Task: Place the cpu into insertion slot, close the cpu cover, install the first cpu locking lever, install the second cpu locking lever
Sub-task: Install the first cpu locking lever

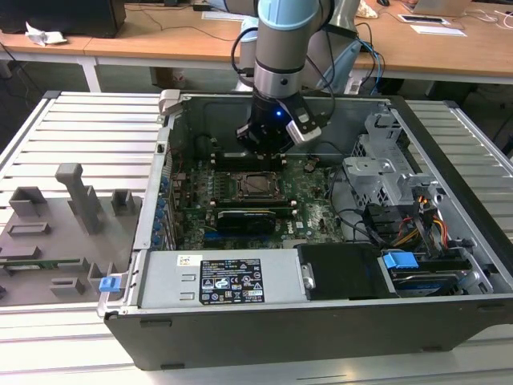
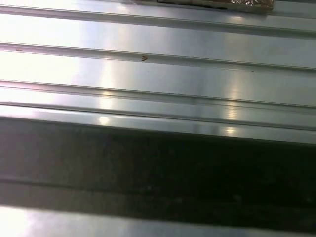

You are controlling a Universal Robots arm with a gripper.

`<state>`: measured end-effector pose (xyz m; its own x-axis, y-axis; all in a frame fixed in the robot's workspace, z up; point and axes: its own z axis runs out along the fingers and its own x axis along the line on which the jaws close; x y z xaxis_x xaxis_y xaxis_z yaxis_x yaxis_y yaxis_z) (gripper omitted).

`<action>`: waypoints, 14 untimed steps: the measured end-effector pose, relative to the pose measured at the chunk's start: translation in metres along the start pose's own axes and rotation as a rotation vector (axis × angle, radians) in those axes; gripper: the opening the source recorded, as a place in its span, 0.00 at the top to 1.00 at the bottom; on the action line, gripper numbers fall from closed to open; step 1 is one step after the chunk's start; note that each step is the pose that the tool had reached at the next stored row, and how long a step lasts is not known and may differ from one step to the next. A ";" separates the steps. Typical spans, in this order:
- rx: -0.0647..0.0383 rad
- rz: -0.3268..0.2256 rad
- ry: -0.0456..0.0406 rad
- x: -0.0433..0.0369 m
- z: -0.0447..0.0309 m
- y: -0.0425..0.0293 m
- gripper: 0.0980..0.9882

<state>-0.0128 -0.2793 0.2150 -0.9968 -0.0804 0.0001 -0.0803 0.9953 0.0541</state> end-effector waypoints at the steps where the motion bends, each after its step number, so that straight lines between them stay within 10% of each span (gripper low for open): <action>1: 0.000 0.000 -0.0001 0.0000 -0.0004 0.0001 0.99; 14: 0.000 0.000 0.0000 0.0007 -0.0007 -0.0087 0.99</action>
<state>-0.0128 -0.2881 0.2152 -0.9968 -0.0804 0.0001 -0.0803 0.9953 0.0542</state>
